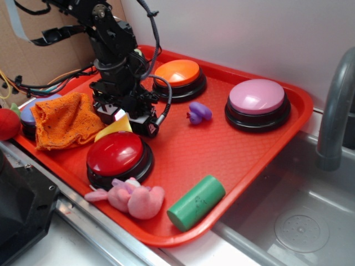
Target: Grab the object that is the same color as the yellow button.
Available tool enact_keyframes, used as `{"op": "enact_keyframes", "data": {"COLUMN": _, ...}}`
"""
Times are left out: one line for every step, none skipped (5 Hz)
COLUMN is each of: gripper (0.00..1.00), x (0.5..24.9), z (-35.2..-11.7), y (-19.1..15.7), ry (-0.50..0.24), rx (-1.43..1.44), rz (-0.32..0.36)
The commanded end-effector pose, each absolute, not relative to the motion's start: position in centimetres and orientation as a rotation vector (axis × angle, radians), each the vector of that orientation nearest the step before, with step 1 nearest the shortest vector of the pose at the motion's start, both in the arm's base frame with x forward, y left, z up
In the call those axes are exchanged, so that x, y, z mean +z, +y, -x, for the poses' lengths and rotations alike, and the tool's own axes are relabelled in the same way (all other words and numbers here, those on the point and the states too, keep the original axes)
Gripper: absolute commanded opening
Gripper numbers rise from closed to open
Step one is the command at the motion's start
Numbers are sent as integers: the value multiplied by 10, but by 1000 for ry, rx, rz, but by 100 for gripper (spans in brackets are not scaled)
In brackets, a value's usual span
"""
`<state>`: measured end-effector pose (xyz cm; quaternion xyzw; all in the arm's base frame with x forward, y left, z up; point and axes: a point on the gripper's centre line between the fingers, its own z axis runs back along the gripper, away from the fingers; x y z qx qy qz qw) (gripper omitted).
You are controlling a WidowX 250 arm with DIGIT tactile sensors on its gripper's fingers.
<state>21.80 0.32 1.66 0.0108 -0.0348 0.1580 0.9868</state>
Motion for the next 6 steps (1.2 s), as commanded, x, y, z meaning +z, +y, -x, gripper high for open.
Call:
{"op": "enact_keyframes", "data": {"gripper": 0, "x": 85, "z": -214, "y": 4, "ry": -113, "rx": 444, "rz": -79}}
{"op": "enact_keyframes", "data": {"gripper": 0, "x": 125, "z": -216, "y": -6, "ry": -143, "rx": 434, "rz": -67}}
{"op": "enact_keyframes", "data": {"gripper": 0, "x": 162, "z": -224, "y": -25, "ry": -156, "rx": 362, "rz": -53}}
{"op": "enact_keyframes", "data": {"gripper": 0, "x": 182, "z": -233, "y": -42, "ry": -173, "rx": 220, "rz": -45}}
{"op": "enact_keyframes", "data": {"gripper": 0, "x": 174, "z": -242, "y": -46, "ry": -179, "rx": 170, "rz": -78}}
{"op": "enact_keyframes", "data": {"gripper": 1, "x": 164, "z": -241, "y": -32, "ry": -67, "rx": 141, "rz": -102}}
